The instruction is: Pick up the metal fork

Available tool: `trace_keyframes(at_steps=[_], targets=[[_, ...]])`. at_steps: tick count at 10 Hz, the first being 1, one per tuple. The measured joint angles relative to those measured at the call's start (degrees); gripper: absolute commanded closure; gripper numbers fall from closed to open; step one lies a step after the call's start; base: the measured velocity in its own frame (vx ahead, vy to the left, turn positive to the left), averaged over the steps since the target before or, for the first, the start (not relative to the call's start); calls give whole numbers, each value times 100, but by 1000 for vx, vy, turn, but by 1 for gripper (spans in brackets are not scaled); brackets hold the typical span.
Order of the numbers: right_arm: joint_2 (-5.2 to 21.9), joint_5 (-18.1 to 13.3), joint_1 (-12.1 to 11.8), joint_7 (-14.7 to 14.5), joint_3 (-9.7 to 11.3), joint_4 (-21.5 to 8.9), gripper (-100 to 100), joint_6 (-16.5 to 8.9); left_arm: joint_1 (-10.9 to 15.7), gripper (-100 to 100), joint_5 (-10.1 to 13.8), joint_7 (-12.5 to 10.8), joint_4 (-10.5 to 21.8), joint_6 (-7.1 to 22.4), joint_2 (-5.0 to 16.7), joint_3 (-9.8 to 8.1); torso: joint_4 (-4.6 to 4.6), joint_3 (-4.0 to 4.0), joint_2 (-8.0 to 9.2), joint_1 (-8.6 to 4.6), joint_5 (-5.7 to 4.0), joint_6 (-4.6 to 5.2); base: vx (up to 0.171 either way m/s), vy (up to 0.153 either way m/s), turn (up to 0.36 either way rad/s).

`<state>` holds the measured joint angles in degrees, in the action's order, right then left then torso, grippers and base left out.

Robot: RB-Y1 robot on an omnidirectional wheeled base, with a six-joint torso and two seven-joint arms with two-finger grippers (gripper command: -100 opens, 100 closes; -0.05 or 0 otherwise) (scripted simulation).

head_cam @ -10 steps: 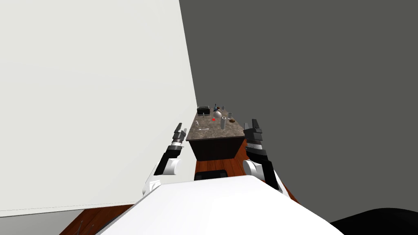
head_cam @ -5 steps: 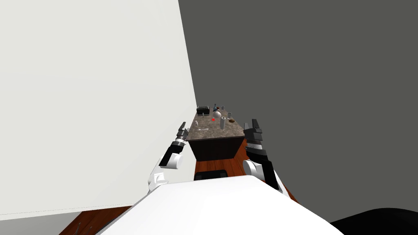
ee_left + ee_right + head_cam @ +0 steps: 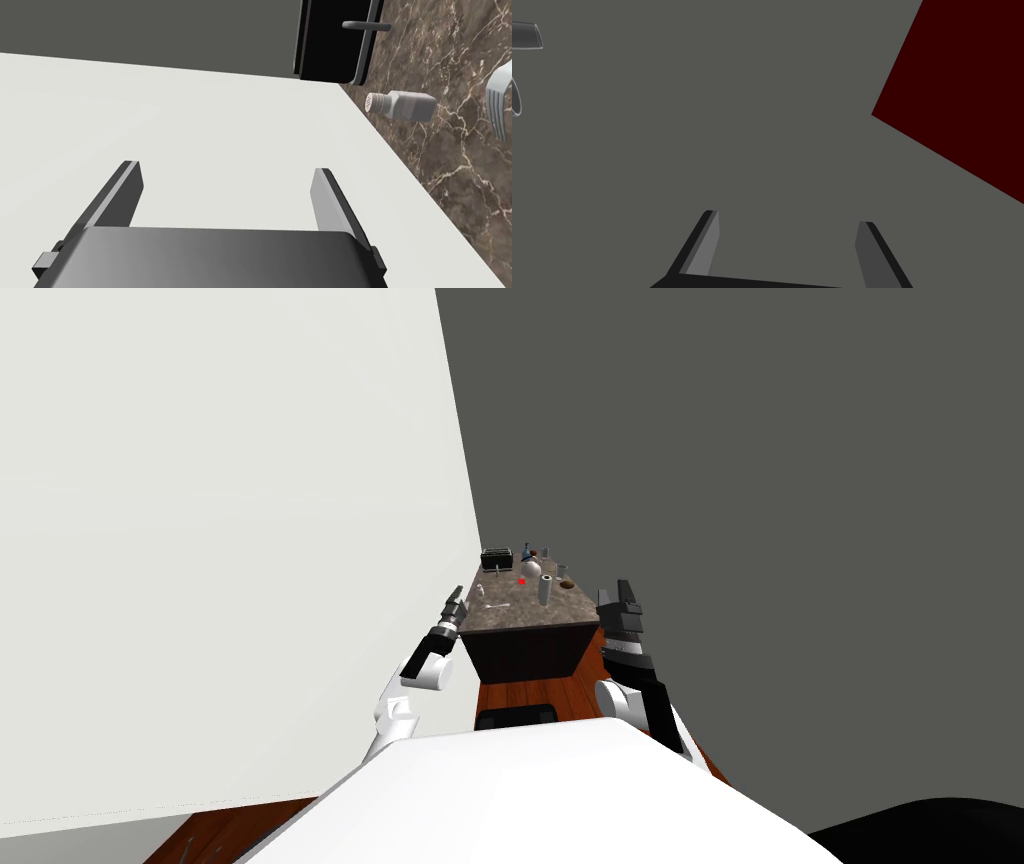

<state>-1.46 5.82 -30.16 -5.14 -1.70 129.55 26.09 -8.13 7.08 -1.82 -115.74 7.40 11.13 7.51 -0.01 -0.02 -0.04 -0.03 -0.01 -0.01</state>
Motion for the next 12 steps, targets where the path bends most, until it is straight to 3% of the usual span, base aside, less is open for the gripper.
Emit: trace_keyframes(at_steps=[5, 12], targets=[[0, 0, 0, 0, 0, 0, 0, 0, 642, -100, 28, -117, 463, 800, 42, 139, -1, -3, -5, -2, 0, 1, 12, -9, -3], [0, 0, 0, 0, 0, 0, 0, 0, 1290, -100, 96, -235, 836, 1914, 83, 246, 0, 0, 0, 1, 0, -1, 14, -7, 2]])
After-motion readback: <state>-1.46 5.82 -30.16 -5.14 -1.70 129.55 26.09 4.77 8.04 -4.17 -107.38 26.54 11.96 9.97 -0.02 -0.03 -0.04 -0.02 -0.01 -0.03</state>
